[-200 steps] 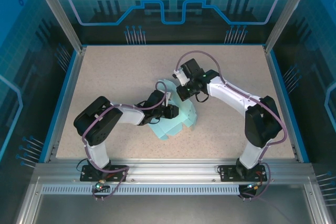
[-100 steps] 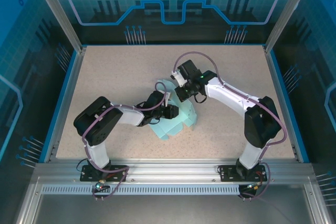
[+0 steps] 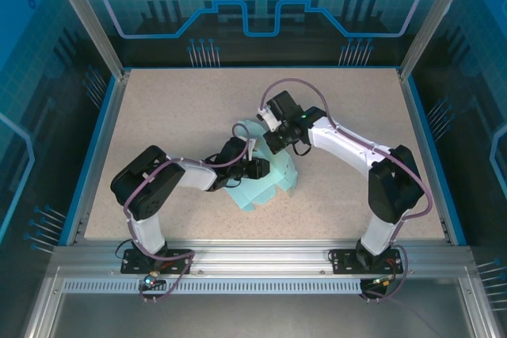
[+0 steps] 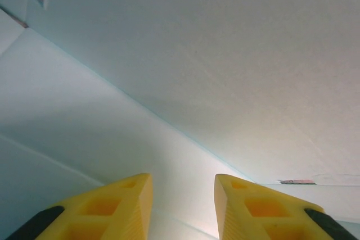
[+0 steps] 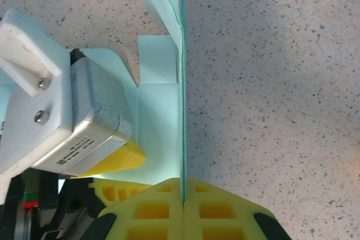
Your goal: Fold the paper box
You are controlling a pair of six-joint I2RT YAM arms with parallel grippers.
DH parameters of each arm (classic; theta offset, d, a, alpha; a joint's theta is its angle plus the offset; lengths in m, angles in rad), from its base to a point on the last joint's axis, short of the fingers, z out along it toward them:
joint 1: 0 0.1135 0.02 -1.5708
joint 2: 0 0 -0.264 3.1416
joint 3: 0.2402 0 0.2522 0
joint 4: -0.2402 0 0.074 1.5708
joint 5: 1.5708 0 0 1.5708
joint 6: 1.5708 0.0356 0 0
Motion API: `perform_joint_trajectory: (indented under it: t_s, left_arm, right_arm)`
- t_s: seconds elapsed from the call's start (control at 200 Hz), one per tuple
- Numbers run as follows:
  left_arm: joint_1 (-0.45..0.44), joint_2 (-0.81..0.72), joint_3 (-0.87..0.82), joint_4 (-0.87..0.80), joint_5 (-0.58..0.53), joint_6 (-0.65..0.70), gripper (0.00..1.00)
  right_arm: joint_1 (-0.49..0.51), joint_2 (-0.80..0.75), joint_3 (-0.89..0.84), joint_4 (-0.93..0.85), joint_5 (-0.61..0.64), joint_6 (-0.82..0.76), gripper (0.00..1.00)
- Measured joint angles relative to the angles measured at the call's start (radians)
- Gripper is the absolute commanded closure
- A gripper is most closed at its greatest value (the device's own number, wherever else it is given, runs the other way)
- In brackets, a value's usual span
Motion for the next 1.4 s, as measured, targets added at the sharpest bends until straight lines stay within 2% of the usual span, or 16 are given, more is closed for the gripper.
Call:
perform_joint_trajectory:
  t_s: [0.21, 0.49, 1.011, 1.396]
  left_arm:
    - [0.014, -0.040, -0.020, -0.012, 0.001, -0.001, 0.53]
    - [0.081, -0.171, -0.039, -0.072, 0.003, 0.003, 0.45]
    - [0.304, -0.469, -0.069, -0.354, -0.053, 0.011, 0.41]
    - [0.325, -0.537, -0.098, -0.422, -0.060, 0.012, 0.40]
  right_arm:
    - [0.021, 0.000, 0.003, 0.000, 0.108, -0.042, 1.00]
    - [0.096, 0.005, 0.005, 0.007, 0.324, -0.130, 1.00]
    - [0.162, 0.034, -0.080, 0.239, 0.632, -0.384, 0.99]
    - [0.188, 0.116, -0.145, 0.455, 0.782, -0.575, 1.00]
